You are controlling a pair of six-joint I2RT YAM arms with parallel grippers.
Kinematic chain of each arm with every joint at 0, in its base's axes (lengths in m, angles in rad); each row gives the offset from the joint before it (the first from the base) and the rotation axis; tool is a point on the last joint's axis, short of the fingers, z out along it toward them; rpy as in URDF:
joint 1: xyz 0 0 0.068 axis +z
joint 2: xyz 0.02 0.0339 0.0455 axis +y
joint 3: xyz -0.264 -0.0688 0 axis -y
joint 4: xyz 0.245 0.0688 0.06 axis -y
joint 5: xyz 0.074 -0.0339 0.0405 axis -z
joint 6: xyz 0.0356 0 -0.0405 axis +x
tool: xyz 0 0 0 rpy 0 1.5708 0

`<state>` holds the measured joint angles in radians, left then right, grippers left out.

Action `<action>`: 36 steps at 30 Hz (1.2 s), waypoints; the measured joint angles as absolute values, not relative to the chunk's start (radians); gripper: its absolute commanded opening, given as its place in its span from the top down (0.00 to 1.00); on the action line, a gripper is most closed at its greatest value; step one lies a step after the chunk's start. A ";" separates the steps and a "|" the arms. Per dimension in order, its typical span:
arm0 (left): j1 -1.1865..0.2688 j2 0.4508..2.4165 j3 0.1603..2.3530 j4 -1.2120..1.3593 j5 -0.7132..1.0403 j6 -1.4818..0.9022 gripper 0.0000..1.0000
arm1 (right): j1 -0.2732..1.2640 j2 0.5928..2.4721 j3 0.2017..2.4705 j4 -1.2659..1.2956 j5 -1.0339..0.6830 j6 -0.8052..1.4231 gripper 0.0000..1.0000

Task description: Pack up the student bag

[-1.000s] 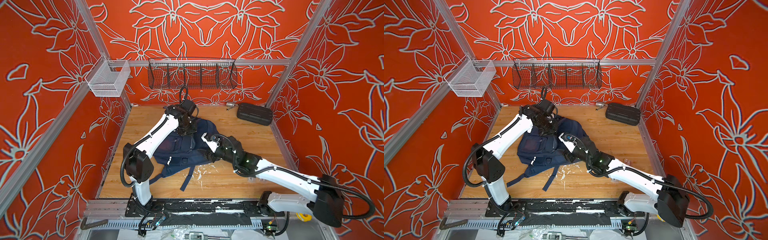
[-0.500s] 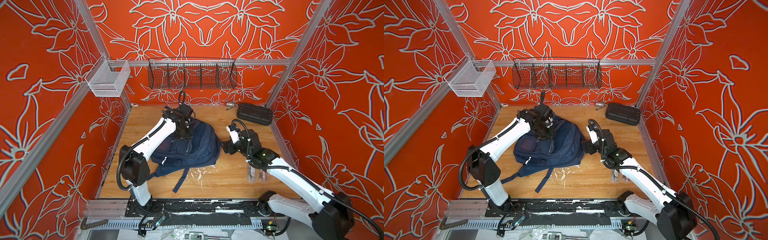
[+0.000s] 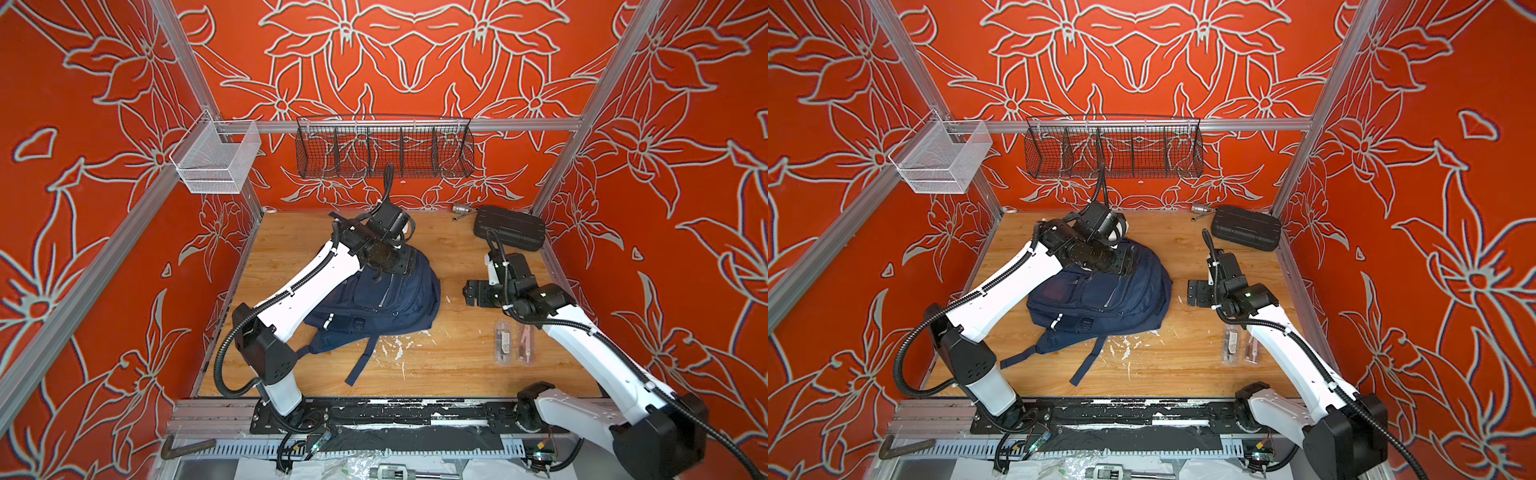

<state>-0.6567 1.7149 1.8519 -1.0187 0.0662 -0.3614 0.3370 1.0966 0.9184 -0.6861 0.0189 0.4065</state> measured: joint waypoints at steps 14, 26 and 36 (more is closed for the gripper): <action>-0.698 1.823 1.951 -0.983 0.064 -0.296 0.26 | 0.193 1.234 0.776 -0.793 0.020 0.605 0.04; -0.699 1.788 1.951 -0.972 0.022 -0.249 0.26 | 0.143 1.348 0.700 -0.740 0.017 0.646 0.12; -0.699 1.721 1.874 -1.000 -0.049 -0.228 0.27 | 0.139 1.372 0.680 -0.706 -0.009 0.641 0.33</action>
<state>-0.6987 1.7206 1.8740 -0.9997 -0.0490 -0.2276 0.1390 1.3716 0.6796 -0.7059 -0.0086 0.6411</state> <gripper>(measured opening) 0.736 0.713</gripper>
